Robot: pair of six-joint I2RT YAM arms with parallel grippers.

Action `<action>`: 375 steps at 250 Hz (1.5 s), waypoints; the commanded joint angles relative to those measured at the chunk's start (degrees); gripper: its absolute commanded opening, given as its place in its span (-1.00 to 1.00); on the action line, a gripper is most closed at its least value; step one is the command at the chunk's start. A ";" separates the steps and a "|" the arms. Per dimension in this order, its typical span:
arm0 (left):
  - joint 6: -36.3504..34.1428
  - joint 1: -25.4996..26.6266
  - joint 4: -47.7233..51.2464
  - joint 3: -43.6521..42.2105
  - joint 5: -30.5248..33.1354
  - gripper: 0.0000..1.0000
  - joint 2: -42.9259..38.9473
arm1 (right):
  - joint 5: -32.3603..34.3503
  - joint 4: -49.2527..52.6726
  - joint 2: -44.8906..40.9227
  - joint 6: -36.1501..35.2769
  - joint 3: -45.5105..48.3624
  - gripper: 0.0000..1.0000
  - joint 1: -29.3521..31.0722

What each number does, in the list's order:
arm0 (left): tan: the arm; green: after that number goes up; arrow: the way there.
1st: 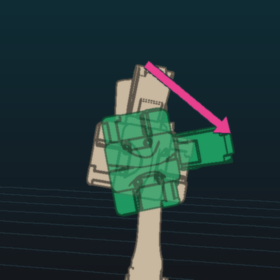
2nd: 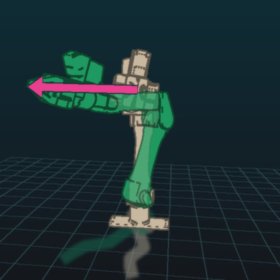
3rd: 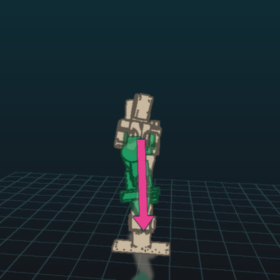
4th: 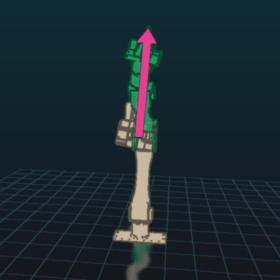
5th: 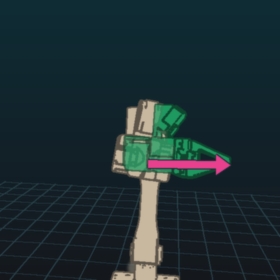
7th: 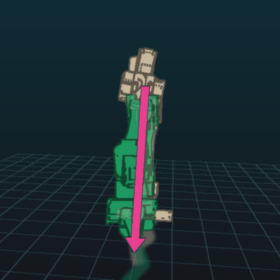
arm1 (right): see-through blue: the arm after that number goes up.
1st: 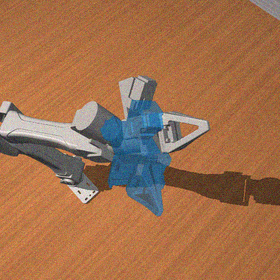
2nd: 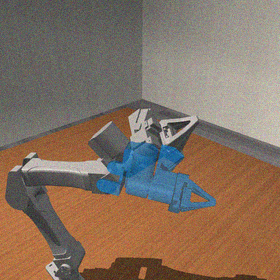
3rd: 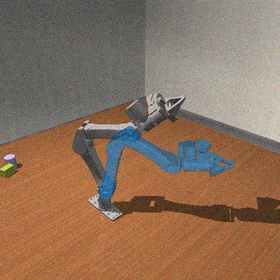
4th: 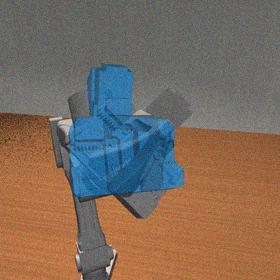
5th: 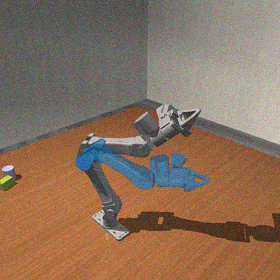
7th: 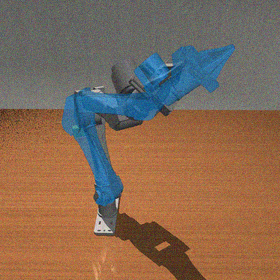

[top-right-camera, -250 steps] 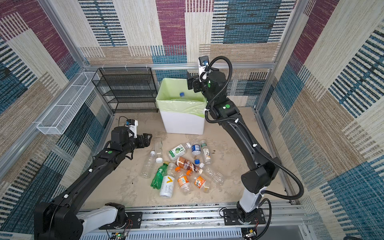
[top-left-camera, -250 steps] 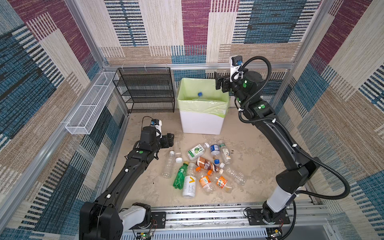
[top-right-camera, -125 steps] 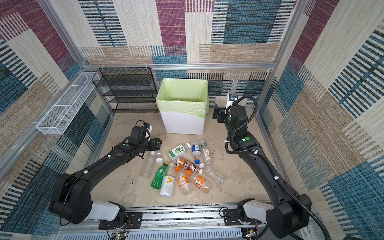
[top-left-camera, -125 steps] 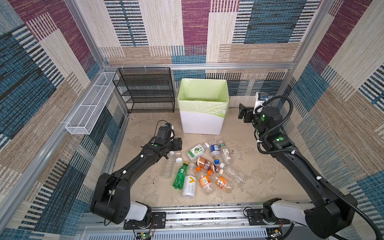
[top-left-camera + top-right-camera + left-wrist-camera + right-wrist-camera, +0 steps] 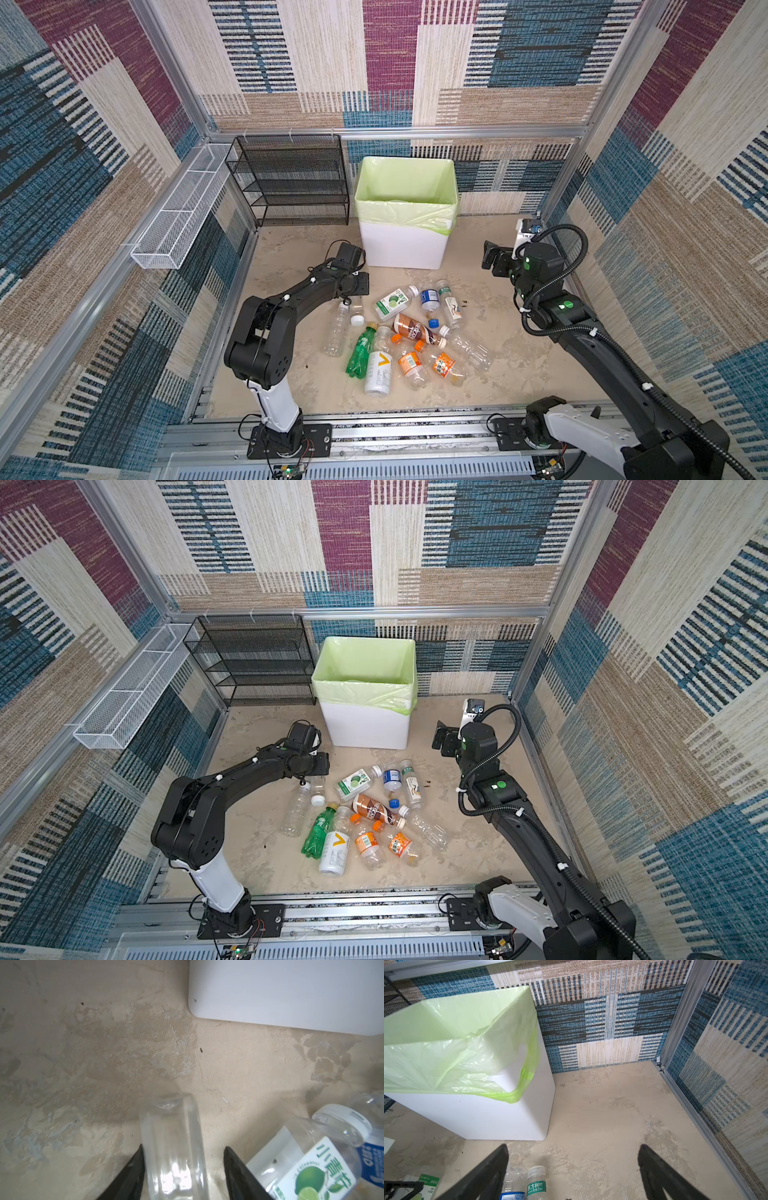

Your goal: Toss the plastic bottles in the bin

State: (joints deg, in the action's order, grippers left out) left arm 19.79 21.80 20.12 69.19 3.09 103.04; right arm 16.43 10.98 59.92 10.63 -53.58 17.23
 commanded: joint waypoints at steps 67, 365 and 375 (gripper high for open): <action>1.13 -0.01 -0.93 0.57 0.21 -0.28 -1.73 | 0.91 -1.26 -1.10 0.61 2.34 0.93 -0.01; -21.78 0.08 -64.62 12.08 -12.02 -0.18 -25.72 | -5.12 -12.80 -0.36 0.23 5.94 0.80 -0.18; -19.02 0.06 -53.77 20.60 -10.54 -0.13 -20.36 | -5.66 -12.36 0.20 0.31 5.75 0.80 -0.18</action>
State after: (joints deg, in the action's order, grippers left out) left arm -4.38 21.98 -50.48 74.26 -10.76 71.53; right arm 12.38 0.21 59.05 10.61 -47.77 17.10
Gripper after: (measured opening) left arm 0.410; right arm 0.902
